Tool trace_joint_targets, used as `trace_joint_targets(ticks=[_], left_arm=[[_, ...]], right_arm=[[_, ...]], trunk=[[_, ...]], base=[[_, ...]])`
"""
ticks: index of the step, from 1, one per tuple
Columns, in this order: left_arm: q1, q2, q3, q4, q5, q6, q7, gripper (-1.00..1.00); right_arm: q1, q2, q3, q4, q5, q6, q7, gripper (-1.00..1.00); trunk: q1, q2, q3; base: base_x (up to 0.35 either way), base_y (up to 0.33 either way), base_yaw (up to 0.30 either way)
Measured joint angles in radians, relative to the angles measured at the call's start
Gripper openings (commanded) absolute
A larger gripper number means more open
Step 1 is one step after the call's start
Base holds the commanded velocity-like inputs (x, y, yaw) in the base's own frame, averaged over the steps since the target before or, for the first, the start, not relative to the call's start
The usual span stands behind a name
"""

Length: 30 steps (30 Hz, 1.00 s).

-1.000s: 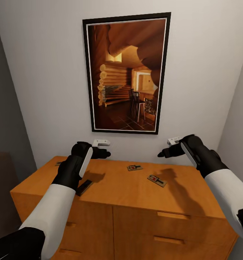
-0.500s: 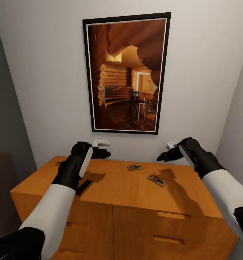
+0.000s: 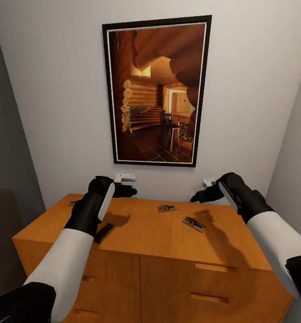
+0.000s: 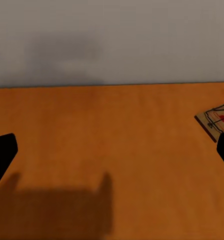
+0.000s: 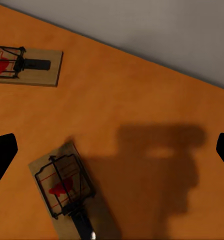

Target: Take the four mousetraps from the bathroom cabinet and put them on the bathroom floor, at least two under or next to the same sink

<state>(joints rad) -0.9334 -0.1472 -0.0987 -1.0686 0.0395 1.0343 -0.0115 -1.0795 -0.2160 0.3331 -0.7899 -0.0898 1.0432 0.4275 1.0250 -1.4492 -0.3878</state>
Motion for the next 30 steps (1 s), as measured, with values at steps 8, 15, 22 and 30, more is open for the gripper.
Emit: trace_joint_targets(ticks=[8,15,22,30], left_arm=[[0.0,0.0,0.0,0.0,0.0,0.0,0.0,1.0],[0.0,0.0,0.0,0.0,-0.001,0.0,0.001,1.0],[0.0,0.0,0.0,0.0,-0.001,-0.001,0.003,1.0],[0.0,0.0,0.0,0.0,-0.001,-0.001,0.003,1.0]], right_arm=[[0.001,0.002,0.0,0.004,0.0,0.0,0.001,1.0],[0.001,0.004,0.0,0.005,0.0,0.0,0.002,1.0],[0.001,0.004,0.0,0.005,0.001,0.0,0.002,1.0],[0.001,0.004,0.0,0.005,0.002,0.0,0.001,1.0]], trunk=[[0.0,0.0,0.0],[0.0,0.0,0.0],[0.0,0.0,0.0],[0.0,0.0,0.0]], base=[[-0.024,-0.001,0.0],[-0.195,-0.041,0.0],[-0.099,-0.02,0.0],[-0.022,-0.004,0.0]])
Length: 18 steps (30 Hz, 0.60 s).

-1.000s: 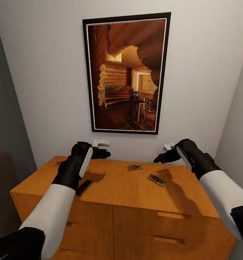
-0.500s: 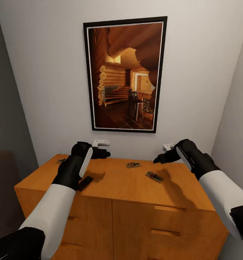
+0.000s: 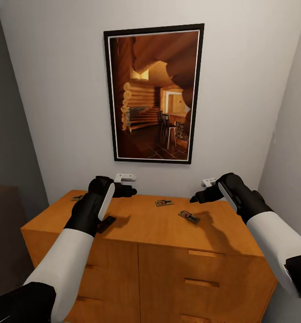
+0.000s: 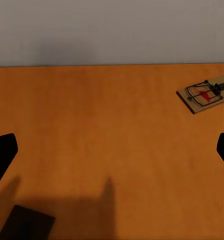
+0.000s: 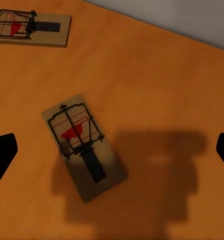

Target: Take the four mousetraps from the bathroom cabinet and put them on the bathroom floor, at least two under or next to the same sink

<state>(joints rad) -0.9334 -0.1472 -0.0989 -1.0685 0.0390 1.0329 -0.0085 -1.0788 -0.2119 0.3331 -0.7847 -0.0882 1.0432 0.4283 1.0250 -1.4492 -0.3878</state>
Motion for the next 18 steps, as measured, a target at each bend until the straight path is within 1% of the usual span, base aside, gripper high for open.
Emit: trace_joint_targets(ticks=[18], left_arm=[[0.0,0.0,0.0,0.0,0.001,0.0,0.0,1.0]], right_arm=[[0.0,0.0,-0.001,0.001,0.006,0.0,-0.004,1.0]], trunk=[[0.0,0.0,0.0]], base=[[-0.002,0.0,0.0]])
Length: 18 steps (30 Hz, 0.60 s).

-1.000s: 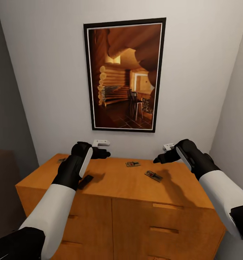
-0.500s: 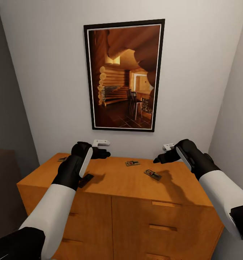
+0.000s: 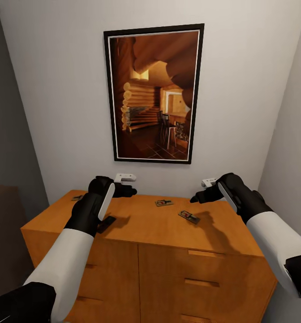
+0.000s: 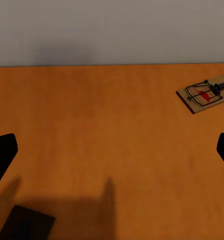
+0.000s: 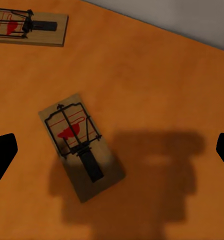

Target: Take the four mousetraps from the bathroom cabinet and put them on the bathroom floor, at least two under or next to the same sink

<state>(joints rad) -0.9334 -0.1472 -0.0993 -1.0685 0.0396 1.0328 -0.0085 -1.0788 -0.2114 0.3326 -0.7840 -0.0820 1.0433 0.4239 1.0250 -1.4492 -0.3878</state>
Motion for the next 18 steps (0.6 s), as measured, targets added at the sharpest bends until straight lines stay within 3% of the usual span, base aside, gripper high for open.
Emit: trace_joint_targets(ticks=[18], left_arm=[[0.0,0.0,0.0,0.0,0.0,0.0,0.0,1.0]], right_arm=[[0.0,0.007,0.001,0.068,0.005,0.0,-0.001,1.0]], trunk=[[0.0,0.0,0.0]], base=[[0.0,0.0,0.0]])
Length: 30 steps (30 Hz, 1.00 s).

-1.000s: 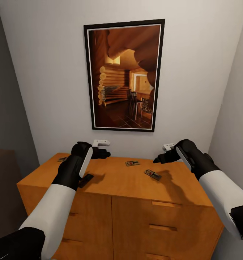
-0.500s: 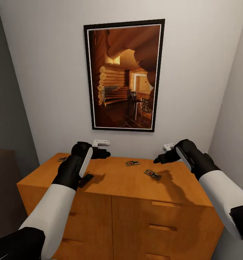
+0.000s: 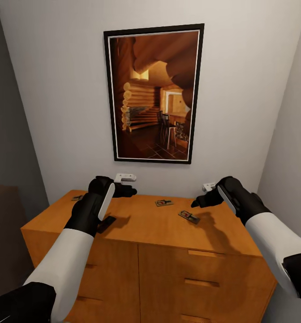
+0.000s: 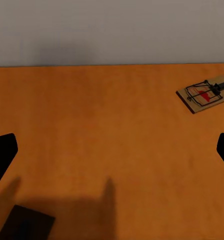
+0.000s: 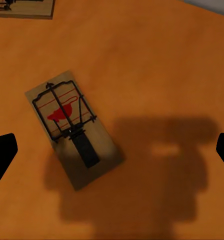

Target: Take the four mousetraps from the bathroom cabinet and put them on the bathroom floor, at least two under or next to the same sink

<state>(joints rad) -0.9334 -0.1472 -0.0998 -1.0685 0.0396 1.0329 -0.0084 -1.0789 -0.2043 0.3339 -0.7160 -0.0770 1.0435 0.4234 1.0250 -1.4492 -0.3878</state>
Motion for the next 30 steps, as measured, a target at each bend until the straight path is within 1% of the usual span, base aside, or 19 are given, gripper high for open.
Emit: trace_joint_targets(ticks=[19,30], left_arm=[[0.0,0.0,0.0,0.0,0.001,0.0,-0.002,1.0],[0.0,0.0,0.0,0.002,0.001,0.0,-0.002,1.0]], right_arm=[[0.0,0.009,0.0,0.012,0.0,0.0,0.005,1.0],[0.0,0.026,-0.001,0.015,-0.001,0.0,0.004,1.0]], trunk=[[0.0,0.0,0.0],[0.0,0.0,0.0]], base=[[0.0,0.0,0.0],[0.0,0.0,0.0]])
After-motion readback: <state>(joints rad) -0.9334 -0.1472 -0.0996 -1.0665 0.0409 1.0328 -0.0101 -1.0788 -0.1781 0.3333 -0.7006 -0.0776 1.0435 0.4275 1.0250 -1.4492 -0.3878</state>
